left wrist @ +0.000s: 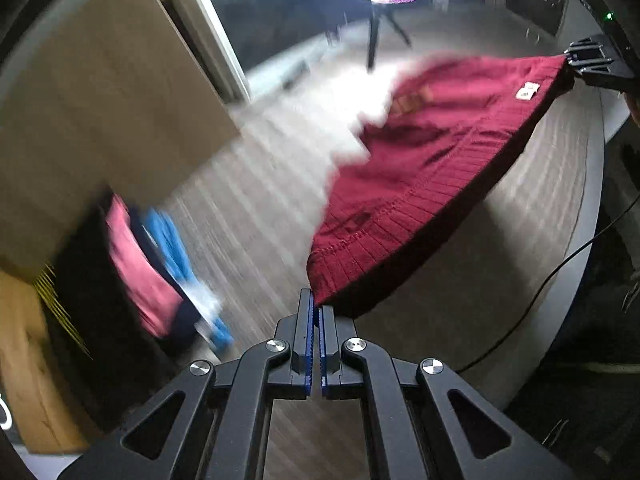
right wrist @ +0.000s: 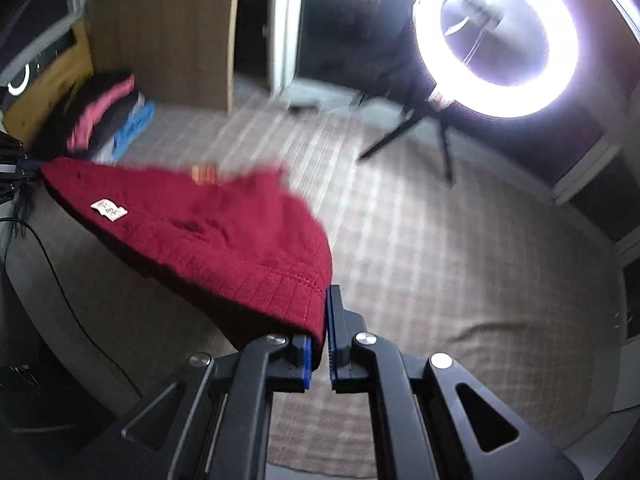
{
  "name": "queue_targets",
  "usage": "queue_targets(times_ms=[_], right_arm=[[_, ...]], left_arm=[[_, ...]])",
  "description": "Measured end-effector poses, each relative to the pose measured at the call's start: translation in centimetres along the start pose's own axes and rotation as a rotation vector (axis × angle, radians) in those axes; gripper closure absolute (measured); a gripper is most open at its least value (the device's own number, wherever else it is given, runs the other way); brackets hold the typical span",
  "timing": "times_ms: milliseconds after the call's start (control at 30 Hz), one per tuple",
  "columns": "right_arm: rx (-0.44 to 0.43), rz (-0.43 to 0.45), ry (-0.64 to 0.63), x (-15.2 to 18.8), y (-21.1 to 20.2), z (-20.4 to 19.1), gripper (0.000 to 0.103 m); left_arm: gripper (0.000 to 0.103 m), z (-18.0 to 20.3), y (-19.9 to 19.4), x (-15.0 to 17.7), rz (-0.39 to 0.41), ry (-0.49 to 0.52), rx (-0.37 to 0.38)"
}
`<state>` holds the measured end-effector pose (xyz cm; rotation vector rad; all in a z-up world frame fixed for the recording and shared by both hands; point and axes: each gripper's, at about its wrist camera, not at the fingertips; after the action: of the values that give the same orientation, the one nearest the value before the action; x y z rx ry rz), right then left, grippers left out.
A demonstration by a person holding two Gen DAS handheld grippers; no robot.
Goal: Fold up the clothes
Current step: 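Lift the hem with both grippers and fold it over toward the collar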
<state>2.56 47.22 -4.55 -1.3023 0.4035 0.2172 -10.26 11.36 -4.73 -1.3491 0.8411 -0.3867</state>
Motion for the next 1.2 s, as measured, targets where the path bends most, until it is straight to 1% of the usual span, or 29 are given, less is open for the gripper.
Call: queue_targets(times_ms=[133, 200, 300, 333, 400, 533, 567, 633, 700, 733, 767, 800, 900, 967, 1033, 1200], right_arm=[[-0.079, -0.146, -0.023, 4.2, 6.4, -4.1, 0.098], [-0.104, -0.2, -0.032, 5.9, 8.8, -5.8, 0.098], [-0.106, -0.22, -0.051, 6.7, 9.8, -7.0, 0.098], [-0.106, -0.215, -0.053, 6.7, 9.7, -7.1, 0.098], [-0.11, -0.202, -0.051, 6.4, 9.3, -7.1, 0.098], [-0.124, -0.169, -0.022, 5.5, 8.2, -6.4, 0.098], [-0.132, -0.161, -0.012, 5.3, 7.9, -6.2, 0.098], [-0.149, -0.146, 0.01, 4.8, 7.3, -5.9, 0.098], [-0.161, -0.13, 0.025, 4.3, 6.7, -5.6, 0.098], [-0.164, -0.123, 0.027, 4.0, 6.5, -5.6, 0.098], [-0.166, -0.116, 0.029, 3.6, 6.3, -5.6, 0.098], [-0.17, -0.11, 0.031, 3.4, 6.0, -5.5, 0.098], [-0.181, -0.093, 0.037, 2.9, 5.2, -5.1, 0.098], [-0.188, -0.083, 0.041, 2.6, 4.6, -4.9, 0.098], [-0.195, -0.072, 0.044, 2.3, 4.1, -4.6, 0.098], [-0.197, -0.06, 0.038, 2.0, 3.5, -4.3, 0.098]], left_arm=[[0.101, 1.0, 7.7, 5.4, -0.165, -0.048, 0.059], [0.097, 1.5, 10.3, 7.2, -0.224, -0.049, 0.08], [0.091, 2.0, 11.9, 8.7, -0.26, -0.034, 0.087], [0.089, 2.0, 11.7, 9.0, -0.267, -0.012, 0.084], [0.088, 2.0, 11.3, 9.4, -0.277, 0.028, 0.068], [0.086, 2.1, 8.6, 9.4, -0.233, 0.044, -0.006], [0.086, 2.2, 7.9, 9.2, -0.215, 0.044, -0.012], [0.086, 3.6, 6.3, 8.1, -0.153, 0.057, 0.015], [0.083, 6.4, 5.1, 6.4, -0.074, 0.117, 0.076], [0.076, 8.1, 4.9, 5.5, -0.037, 0.159, 0.109], [0.071, 10.0, 5.0, 4.6, -0.005, 0.205, 0.134], [0.07, 11.5, 5.3, 3.7, 0.017, 0.245, 0.151], [0.07, 14.5, 7.3, 1.2, 0.04, 0.335, 0.167], [0.071, 16.2, 7.8, 0.6, 0.041, 0.334, 0.171], [0.072, 16.8, 8.6, -0.5, 0.051, 0.329, 0.189], [0.072, 17.2, 8.9, -2.0, 0.057, 0.305, 0.207]])
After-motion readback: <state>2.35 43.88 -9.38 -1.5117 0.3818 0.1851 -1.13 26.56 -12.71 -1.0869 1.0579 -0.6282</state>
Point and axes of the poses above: each gripper's, at about its wrist camera, not at the fingertips, and y roughly the way its jaws point, z to its right, x to its underside, and after that the axes turned 9 degrees about x, right-handed
